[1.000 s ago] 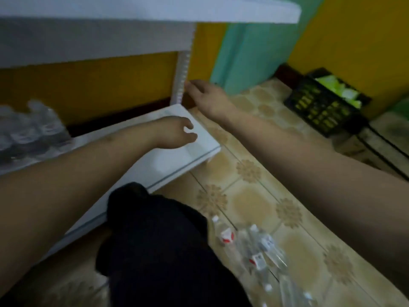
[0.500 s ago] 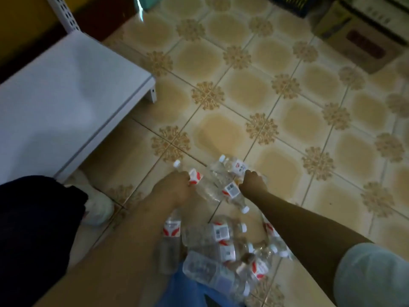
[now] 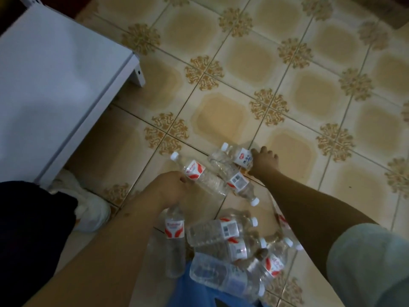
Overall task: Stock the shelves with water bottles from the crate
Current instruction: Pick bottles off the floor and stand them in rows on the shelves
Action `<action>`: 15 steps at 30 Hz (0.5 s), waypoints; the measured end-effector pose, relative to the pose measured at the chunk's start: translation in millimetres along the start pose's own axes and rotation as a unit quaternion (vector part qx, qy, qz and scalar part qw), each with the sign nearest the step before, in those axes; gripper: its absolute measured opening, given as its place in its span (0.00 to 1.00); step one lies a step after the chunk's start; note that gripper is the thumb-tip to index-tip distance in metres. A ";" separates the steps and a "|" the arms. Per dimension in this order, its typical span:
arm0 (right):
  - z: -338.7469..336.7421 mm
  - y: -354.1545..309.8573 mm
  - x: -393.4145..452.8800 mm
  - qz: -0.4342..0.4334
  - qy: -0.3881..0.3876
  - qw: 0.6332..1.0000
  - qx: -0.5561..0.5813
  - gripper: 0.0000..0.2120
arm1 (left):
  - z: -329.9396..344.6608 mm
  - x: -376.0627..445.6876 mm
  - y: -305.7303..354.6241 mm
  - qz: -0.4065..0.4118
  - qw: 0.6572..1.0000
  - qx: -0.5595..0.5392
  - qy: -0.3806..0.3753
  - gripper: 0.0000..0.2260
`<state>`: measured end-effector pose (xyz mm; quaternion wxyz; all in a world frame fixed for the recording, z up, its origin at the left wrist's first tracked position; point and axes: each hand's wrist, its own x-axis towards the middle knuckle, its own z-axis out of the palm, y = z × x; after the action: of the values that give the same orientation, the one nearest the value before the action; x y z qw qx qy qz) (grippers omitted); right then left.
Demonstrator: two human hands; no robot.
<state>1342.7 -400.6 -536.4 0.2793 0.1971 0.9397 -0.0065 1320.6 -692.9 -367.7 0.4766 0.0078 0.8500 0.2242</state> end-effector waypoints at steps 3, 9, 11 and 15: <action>-11.0 4.8 1.3 -0.027 -0.057 0.995 0.080 0.30 | 3.9 4.4 10.0 0.003 0.998 -0.059 0.000 0.11; -38.7 6.2 -40.4 -0.061 -0.034 0.977 0.200 0.31 | -1.3 4.3 16.6 0.003 0.993 -0.120 0.003 0.13; -49.2 3.5 -64.7 -0.078 -0.007 0.972 0.222 0.30 | -2.3 2.4 14.0 0.000 0.989 -0.150 -0.001 0.13; -77.1 -15.9 -122.0 -0.137 0.025 0.950 0.278 0.32 | -4.3 -7.5 15.6 0.012 0.973 -0.229 0.004 0.28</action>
<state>1389.9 -450.6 -408.5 0.1866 0.1362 0.9251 -0.3014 1318.0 -682.2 -353.7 0.4595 -0.0923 0.7781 0.4183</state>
